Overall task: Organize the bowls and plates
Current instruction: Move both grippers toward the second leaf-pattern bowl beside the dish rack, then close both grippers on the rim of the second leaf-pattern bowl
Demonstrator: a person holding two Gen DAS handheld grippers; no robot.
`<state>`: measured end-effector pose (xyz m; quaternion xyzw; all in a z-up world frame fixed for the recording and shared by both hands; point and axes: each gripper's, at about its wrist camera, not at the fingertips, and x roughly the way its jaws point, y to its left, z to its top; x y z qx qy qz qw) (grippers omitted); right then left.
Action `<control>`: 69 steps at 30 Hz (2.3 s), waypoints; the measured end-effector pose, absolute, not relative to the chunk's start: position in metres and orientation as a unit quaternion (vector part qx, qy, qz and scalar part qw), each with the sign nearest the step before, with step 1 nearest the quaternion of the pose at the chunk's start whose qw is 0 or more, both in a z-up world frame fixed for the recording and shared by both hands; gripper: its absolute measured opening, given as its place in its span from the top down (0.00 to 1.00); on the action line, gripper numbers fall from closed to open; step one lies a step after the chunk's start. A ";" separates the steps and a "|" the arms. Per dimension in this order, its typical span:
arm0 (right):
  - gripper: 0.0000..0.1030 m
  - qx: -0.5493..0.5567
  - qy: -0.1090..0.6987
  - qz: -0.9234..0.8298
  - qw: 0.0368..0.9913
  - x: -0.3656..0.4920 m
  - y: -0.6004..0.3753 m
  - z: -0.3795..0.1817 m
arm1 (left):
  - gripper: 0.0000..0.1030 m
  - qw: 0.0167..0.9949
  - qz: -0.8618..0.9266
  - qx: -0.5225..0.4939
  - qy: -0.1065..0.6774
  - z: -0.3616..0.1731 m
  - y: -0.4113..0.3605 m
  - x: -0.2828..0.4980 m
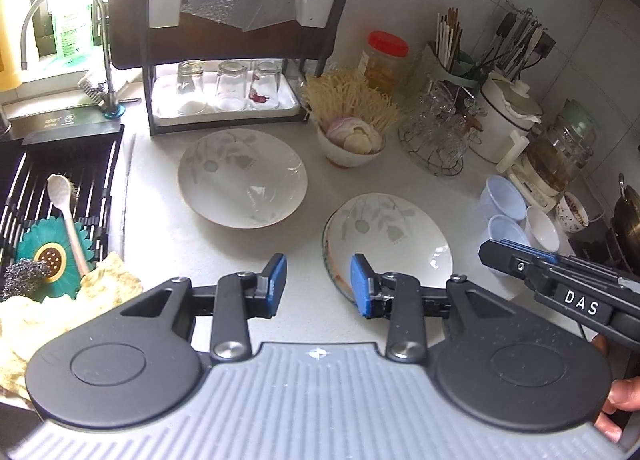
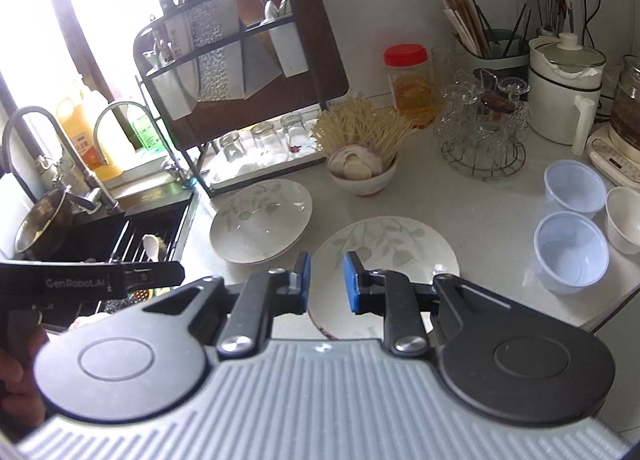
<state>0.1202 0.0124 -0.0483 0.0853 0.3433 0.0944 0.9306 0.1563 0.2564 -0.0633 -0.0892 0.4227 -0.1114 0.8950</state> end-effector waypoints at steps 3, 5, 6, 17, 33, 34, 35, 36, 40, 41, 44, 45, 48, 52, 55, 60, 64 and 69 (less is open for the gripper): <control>0.78 0.092 0.354 0.098 0.926 0.121 0.017 -0.052 | 0.60 0.892 -0.106 -0.095 0.429 -0.068 0.263 0.153; 0.78 0.093 0.354 0.097 0.925 0.126 0.017 -0.052 | 0.60 0.893 -0.101 -0.097 0.428 -0.069 0.266 0.153; 0.78 0.093 0.353 0.096 0.926 0.129 0.017 -0.051 | 0.60 0.893 -0.100 -0.099 0.428 -0.069 0.267 0.155; 0.78 0.098 0.361 0.110 0.921 0.183 0.016 -0.056 | 0.56 0.892 -0.084 -0.104 0.432 -0.069 0.268 0.203; 0.78 0.133 0.392 0.123 0.902 0.270 0.010 -0.087 | 0.54 0.887 -0.038 -0.090 0.451 -0.101 0.273 0.293; 0.78 0.137 0.396 0.121 0.900 0.275 0.009 -0.089 | 0.54 0.886 -0.035 -0.092 0.454 -0.104 0.274 0.298; 0.78 0.140 0.402 0.120 0.897 0.280 0.008 -0.092 | 0.54 0.884 -0.032 -0.094 0.456 -0.106 0.275 0.302; 0.78 0.142 0.407 0.118 0.895 0.285 0.008 -0.094 | 0.54 0.884 -0.030 -0.095 0.457 -0.108 0.277 0.306; 0.62 0.146 0.415 0.114 0.891 0.305 0.006 -0.099 | 0.54 0.878 -0.015 -0.102 0.467 -0.120 0.282 0.322; 0.51 0.148 0.418 0.114 0.889 0.310 0.006 -0.102 | 0.54 0.876 -0.012 -0.106 0.470 -0.123 0.284 0.325; 0.49 0.146 0.435 0.118 0.881 0.326 0.007 -0.110 | 0.54 0.870 0.000 -0.120 0.479 -0.133 0.292 0.335; 0.49 0.146 0.442 0.122 0.876 0.331 0.009 -0.113 | 0.54 0.867 0.007 -0.124 0.483 -0.136 0.295 0.339; 0.49 0.151 0.459 0.135 0.865 0.344 0.013 -0.121 | 0.54 0.860 0.022 -0.130 0.492 -0.145 0.304 0.348; 0.49 0.149 0.480 0.157 0.850 0.358 0.026 -0.136 | 0.51 0.850 0.043 -0.139 0.506 -0.159 0.318 0.359; 0.49 0.151 0.497 0.167 0.838 0.368 0.037 -0.150 | 0.51 0.845 0.055 -0.143 0.512 -0.168 0.328 0.365; 0.51 0.148 0.515 0.179 0.825 0.382 0.055 -0.170 | 0.51 0.835 0.074 -0.150 0.525 -0.186 0.346 0.373; 0.52 0.130 0.522 0.167 0.826 0.391 0.065 -0.179 | 0.51 0.828 0.082 -0.162 0.530 -0.197 0.358 0.378; 0.57 0.121 0.528 0.160 0.825 0.400 0.070 -0.188 | 0.51 0.829 0.076 -0.168 0.528 -0.203 0.365 0.384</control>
